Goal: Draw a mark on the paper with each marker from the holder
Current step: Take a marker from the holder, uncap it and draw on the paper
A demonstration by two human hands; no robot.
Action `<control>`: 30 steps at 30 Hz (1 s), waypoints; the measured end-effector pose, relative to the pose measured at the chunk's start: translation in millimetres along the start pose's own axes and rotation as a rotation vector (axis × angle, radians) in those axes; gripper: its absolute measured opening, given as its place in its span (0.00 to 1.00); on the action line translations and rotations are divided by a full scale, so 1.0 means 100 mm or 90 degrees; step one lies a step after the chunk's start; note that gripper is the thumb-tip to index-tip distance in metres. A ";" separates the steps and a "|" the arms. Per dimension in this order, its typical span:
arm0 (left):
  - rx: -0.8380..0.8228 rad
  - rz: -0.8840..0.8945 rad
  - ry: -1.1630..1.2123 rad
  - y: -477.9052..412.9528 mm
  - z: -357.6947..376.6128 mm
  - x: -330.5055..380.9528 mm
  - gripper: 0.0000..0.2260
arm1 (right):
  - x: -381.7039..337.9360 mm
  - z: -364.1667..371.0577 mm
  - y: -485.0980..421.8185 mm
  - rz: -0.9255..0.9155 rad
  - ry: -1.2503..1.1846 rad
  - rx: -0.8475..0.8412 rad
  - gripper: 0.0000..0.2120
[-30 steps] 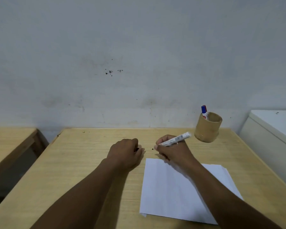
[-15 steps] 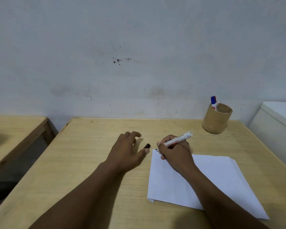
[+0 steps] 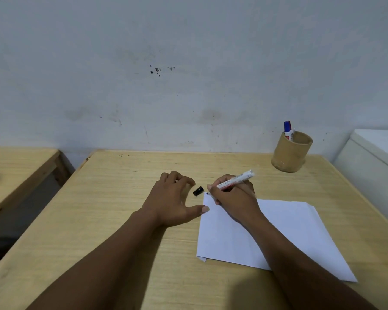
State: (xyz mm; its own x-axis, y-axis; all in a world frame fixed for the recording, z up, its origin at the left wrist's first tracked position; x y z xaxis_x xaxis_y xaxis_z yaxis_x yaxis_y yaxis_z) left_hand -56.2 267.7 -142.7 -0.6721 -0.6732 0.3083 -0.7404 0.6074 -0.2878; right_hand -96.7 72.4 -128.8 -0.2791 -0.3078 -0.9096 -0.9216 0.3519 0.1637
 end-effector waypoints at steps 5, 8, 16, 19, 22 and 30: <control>-0.008 -0.007 0.002 -0.01 -0.01 0.00 0.39 | 0.01 0.02 -0.03 0.004 0.009 -0.009 0.08; -0.014 -0.012 -0.002 -0.02 -0.01 0.01 0.39 | 0.02 0.02 -0.05 0.019 0.024 -0.009 0.08; -0.014 -0.046 0.047 -0.02 -0.02 0.00 0.36 | -0.02 -0.09 -0.07 0.085 -0.188 -0.032 0.07; 0.032 -0.101 0.159 -0.07 -0.03 -0.02 0.24 | -0.07 -0.19 -0.15 0.176 -0.341 -0.044 0.04; 0.082 -0.134 0.226 -0.12 -0.05 0.00 0.12 | -0.11 -0.30 -0.20 0.250 -0.460 -0.084 0.03; 0.170 -0.131 0.522 -0.54 -0.30 0.12 0.05 | -0.42 -0.73 -0.16 0.228 -0.458 -0.174 0.07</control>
State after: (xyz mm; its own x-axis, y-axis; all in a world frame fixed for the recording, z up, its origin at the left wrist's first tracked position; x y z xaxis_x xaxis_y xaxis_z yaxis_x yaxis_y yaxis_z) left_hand -25.1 239.2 -96.5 -0.3954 -0.1821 0.9003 -0.8895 0.3202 -0.3259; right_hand -89.9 14.9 -64.9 -0.4126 0.4514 -0.7912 -0.8686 0.0668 0.4910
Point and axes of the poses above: each hand's wrist, its own y-axis away from the middle knuckle, its own z-axis out of the palm, x = y × z, the point moved 2 cm from there along -y, towards the middle knuckle, and after that the axes turned 15 degrees about z, right-handed, at the moved point
